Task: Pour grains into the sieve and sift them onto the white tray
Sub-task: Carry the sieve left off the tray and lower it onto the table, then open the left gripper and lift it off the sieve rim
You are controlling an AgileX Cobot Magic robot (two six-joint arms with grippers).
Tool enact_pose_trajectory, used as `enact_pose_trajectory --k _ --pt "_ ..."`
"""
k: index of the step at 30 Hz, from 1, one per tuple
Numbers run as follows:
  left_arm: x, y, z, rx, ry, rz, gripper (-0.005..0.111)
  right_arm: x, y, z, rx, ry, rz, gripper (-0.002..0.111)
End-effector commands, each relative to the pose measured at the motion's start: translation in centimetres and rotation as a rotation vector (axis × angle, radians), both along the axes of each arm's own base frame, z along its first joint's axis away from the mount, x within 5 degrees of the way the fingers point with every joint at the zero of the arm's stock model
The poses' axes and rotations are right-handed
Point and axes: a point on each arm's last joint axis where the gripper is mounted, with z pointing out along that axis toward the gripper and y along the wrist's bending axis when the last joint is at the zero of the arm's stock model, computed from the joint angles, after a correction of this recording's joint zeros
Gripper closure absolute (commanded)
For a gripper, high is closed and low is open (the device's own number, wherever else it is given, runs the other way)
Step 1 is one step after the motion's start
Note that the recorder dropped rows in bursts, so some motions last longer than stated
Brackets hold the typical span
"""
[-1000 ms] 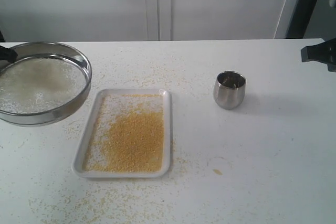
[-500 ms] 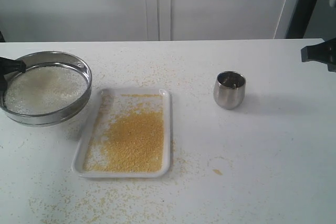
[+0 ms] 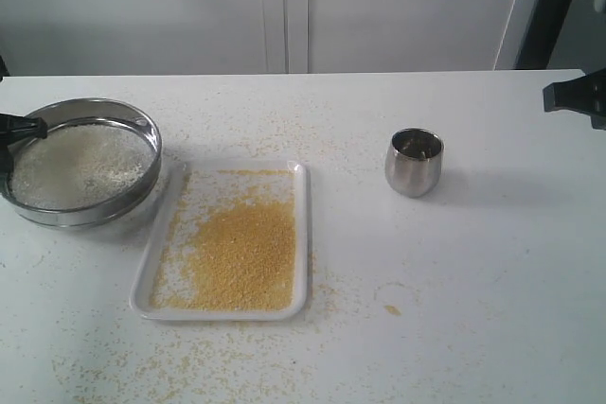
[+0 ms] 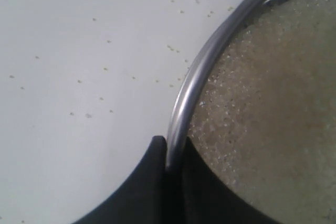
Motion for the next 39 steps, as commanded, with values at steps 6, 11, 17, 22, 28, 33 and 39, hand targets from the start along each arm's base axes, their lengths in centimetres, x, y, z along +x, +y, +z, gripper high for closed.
enact_pose_trajectory --k 6,11,17,22,28,33,39 --pt "0.5 0.0 -1.5 -0.031 0.021 0.033 0.107 0.0 -0.1 0.1 0.001 -0.01 -0.004 0.108" --pt "0.5 0.0 -2.1 -0.032 0.04 0.031 0.107 0.0 -0.1 0.1 0.001 -0.01 -0.004 0.108" --pt "0.5 0.0 -2.1 -0.017 0.043 -0.001 0.082 0.0 -0.1 0.1 0.001 -0.01 -0.004 0.108" --pt "0.4 0.0 -2.2 -0.02 0.049 0.002 0.033 0.0 -0.1 0.1 0.001 -0.01 -0.004 0.108" --pt "0.1 0.3 -0.3 0.04 0.016 -0.031 0.031 0.0 -0.1 0.1 0.001 -0.01 -0.004 0.108" --pt "-1.2 0.6 3.7 0.124 -0.029 -0.068 0.041 0.0 -0.1 0.1 0.001 -0.01 -0.004 0.108" --pt "-3.8 0.5 8.1 0.191 -0.059 -0.134 0.102 0.0 -0.1 0.1 0.001 -0.01 -0.004 0.108"
